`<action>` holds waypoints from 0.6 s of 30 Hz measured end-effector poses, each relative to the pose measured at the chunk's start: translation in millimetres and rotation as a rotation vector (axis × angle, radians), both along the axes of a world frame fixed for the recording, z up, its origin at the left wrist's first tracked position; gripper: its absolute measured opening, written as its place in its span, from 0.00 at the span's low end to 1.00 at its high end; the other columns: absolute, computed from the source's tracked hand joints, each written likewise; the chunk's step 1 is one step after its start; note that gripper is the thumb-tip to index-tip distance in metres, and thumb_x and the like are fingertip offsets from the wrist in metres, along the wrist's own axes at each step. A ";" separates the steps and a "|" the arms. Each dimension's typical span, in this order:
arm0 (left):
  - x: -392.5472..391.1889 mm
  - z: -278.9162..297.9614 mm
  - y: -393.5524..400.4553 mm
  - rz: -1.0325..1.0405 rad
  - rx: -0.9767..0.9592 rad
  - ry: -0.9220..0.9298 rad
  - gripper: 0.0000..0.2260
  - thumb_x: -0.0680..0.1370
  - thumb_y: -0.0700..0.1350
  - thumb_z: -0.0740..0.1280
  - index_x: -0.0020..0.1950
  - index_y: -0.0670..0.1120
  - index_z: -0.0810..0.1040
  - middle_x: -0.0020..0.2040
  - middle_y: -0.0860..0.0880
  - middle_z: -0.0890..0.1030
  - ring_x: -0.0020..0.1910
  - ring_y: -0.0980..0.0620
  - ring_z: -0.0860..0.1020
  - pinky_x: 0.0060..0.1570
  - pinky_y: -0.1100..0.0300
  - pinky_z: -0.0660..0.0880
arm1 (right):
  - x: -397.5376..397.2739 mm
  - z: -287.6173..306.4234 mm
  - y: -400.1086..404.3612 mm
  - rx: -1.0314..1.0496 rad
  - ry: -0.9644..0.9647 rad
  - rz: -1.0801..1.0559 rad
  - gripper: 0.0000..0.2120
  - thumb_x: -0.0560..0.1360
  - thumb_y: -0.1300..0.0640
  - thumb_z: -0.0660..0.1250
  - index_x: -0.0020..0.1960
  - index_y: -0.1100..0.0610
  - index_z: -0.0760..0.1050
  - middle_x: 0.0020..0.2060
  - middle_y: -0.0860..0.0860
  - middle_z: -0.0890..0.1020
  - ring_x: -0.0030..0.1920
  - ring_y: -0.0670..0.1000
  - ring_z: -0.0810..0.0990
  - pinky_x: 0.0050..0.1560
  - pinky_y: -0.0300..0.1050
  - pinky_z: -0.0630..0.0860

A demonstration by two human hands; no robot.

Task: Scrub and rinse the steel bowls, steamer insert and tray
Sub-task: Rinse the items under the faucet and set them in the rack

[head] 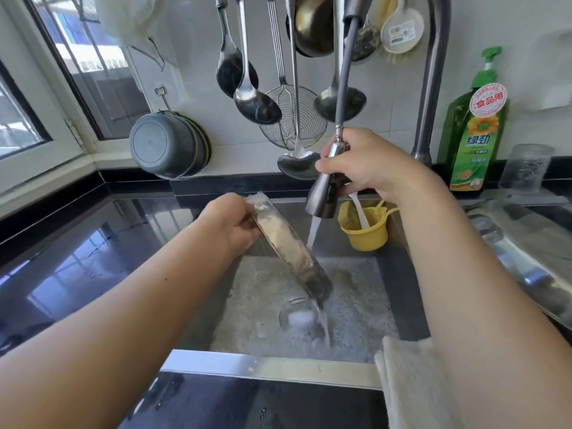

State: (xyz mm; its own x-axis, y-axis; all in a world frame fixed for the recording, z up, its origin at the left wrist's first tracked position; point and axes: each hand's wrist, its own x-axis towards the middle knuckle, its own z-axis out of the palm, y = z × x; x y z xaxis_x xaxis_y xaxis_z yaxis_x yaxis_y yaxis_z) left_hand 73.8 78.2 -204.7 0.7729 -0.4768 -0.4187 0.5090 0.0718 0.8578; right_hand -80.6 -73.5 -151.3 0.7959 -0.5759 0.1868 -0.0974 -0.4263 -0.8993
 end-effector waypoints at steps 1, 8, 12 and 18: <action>2.2 -2.8 1.6 0.003 0.000 -0.008 0.13 0.85 0.32 0.53 0.63 0.35 0.75 0.46 0.41 0.80 0.40 0.47 0.81 0.30 0.50 0.84 | -0.7 -2.9 -5.4 -0.026 0.019 -0.018 0.11 0.76 0.61 0.72 0.57 0.56 0.76 0.50 0.53 0.80 0.52 0.54 0.82 0.49 0.52 0.84; 26.7 -8.9 10.8 -0.028 0.288 -0.169 0.08 0.85 0.36 0.56 0.49 0.42 0.71 0.29 0.45 0.72 0.26 0.47 0.66 0.20 0.61 0.69 | -1.2 -13.9 -81.4 -0.098 0.252 -0.067 0.20 0.78 0.73 0.60 0.61 0.54 0.78 0.61 0.54 0.80 0.62 0.54 0.79 0.63 0.50 0.76; 36.3 -1.5 16.1 -0.075 0.293 -0.228 0.07 0.84 0.34 0.59 0.47 0.39 0.71 0.34 0.43 0.71 0.27 0.48 0.67 0.27 0.56 0.66 | 26.6 -43.5 -123.0 -1.163 0.781 -0.131 0.19 0.77 0.64 0.63 0.66 0.55 0.76 0.64 0.52 0.76 0.66 0.55 0.70 0.64 0.52 0.71; 37.7 2.1 35.9 -0.069 0.158 -0.121 0.08 0.82 0.28 0.56 0.57 0.35 0.72 0.48 0.37 0.77 0.40 0.43 0.80 0.26 0.52 0.81 | 29.2 -47.0 -138.5 -1.609 1.083 -0.241 0.24 0.83 0.40 0.55 0.68 0.52 0.77 0.69 0.51 0.75 0.74 0.60 0.63 0.72 0.63 0.59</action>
State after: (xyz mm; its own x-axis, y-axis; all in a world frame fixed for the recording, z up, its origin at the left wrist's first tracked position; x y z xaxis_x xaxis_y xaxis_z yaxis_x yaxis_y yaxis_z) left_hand 111.5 114.1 -202.7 0.7898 -0.4664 -0.3983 0.4004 -0.0998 0.9109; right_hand -51.4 -211.9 -198.3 0.8606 -0.4925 0.1297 -0.4233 -0.5499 0.7200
